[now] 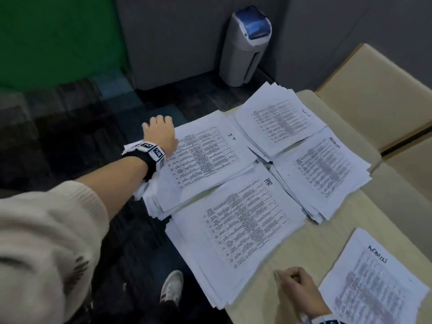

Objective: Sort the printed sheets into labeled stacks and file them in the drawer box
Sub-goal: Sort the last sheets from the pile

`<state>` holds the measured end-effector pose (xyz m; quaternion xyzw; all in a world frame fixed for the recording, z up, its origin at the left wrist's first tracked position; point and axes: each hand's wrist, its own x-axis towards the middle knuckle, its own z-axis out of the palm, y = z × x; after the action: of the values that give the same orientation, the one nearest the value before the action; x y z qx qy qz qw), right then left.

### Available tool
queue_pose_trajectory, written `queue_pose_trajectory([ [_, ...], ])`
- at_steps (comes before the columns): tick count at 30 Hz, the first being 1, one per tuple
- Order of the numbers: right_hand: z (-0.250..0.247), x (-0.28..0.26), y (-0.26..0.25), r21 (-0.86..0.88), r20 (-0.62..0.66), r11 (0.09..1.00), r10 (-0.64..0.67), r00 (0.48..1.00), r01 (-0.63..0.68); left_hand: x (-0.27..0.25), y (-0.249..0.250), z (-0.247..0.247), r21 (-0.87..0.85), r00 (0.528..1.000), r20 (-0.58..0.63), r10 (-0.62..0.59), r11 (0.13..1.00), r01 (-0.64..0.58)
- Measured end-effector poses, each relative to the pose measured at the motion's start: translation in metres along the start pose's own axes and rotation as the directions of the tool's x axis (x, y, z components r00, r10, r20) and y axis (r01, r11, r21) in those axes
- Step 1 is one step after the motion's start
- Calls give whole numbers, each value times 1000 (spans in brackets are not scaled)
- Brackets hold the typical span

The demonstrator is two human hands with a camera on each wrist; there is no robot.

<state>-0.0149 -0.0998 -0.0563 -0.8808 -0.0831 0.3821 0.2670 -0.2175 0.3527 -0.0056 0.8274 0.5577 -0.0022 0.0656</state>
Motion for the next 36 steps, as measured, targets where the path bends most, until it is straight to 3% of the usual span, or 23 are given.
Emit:
queue_pose_trajectory([
  [4,-10,-6,-9,47,48,999,14,999,-17,-10,62,-9,-140,989,-21,143,980,-145],
  [8,-39,-16,-13,291,62,951,89,994,-103,-46,143,-10,-360,937,19,349,876,-320],
  [12,-95,-20,12,435,-162,899,143,976,-60,-107,231,3,-548,825,90,557,720,-426],
  [14,-126,-19,38,409,-256,911,170,952,-52,-144,274,14,-601,748,166,643,667,-440],
  [16,-153,-13,66,333,-360,941,182,915,-56,-178,310,31,-613,685,260,680,665,-427],
  [18,-178,-8,96,289,-452,955,192,871,-60,-210,341,51,-601,666,353,657,705,-377],
  [20,-197,2,126,291,-499,952,239,833,-99,-238,365,71,-578,679,421,601,755,-309],
  [22,-210,16,151,317,-490,940,276,827,-126,-261,385,86,-535,710,451,541,800,-270],
  [26,-224,39,170,344,-374,932,245,895,-111,-295,411,104,-419,760,462,458,868,-268],
  [33,-226,45,181,434,-331,900,209,920,-48,-302,413,112,-352,843,388,373,905,-239],
  [36,-227,41,190,361,-332,933,141,933,-13,-300,411,113,-362,859,369,354,906,-218],
])
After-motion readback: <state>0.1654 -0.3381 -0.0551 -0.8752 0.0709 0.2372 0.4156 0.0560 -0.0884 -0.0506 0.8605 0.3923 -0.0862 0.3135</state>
